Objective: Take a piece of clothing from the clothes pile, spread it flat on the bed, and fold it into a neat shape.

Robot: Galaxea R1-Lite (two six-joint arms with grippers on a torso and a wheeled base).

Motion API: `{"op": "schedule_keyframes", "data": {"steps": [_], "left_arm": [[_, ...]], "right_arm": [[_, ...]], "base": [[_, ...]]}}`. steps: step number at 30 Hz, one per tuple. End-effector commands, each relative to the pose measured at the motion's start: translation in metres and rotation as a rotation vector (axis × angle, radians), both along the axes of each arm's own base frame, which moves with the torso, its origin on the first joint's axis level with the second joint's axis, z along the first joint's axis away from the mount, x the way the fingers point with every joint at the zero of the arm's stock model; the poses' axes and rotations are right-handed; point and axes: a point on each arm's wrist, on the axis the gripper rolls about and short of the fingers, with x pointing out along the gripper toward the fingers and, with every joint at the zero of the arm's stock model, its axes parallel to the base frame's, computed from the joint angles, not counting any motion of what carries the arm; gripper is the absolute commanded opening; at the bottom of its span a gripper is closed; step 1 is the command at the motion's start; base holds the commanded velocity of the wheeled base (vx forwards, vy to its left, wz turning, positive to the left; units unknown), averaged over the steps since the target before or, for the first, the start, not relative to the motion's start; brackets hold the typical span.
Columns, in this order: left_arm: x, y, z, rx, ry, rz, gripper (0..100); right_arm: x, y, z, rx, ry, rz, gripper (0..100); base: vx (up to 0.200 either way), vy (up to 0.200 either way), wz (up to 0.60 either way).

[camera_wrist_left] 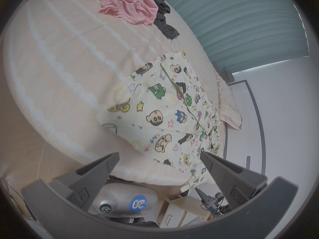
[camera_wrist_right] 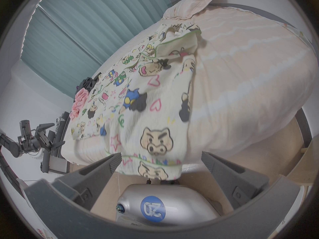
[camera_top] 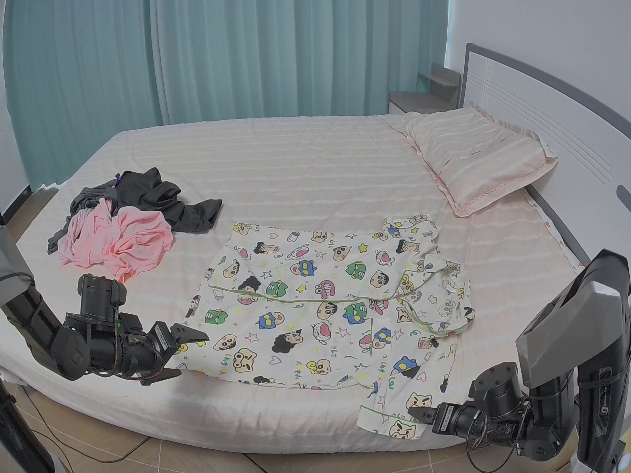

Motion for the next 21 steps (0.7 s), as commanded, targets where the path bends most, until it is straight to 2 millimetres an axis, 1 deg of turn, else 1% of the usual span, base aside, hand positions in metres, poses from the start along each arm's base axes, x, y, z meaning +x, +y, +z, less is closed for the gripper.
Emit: {"op": "schedule_keyframes", "data": {"steps": [1,12,16,18,21], "left_arm": [[0.0,0.0,-0.001,0.0,0.003,0.0,100],[0.001,0.0,-0.001,-0.001,0.002,-0.002,100],[0.001,0.0,-0.002,0.0,0.005,-0.002,100],[0.001,0.0,-0.002,-0.001,0.002,-0.002,100],[0.002,0.0,-0.002,0.0,-0.003,-0.001,100]], "right_arm": [[0.0,0.002,-0.005,-0.005,0.009,0.014,100],[0.013,0.021,-0.008,0.013,-0.062,0.087,100],[0.017,0.022,-0.008,0.011,-0.081,0.115,100],[0.021,0.021,-0.008,0.008,-0.091,0.106,100],[0.021,0.018,-0.01,-0.001,-0.084,0.098,100]], "base": [[0.0,0.0,0.0],[0.0,0.0,0.0],[0.0,0.0,0.0],[0.0,0.0,0.0],[0.0,0.0,0.0]]}}
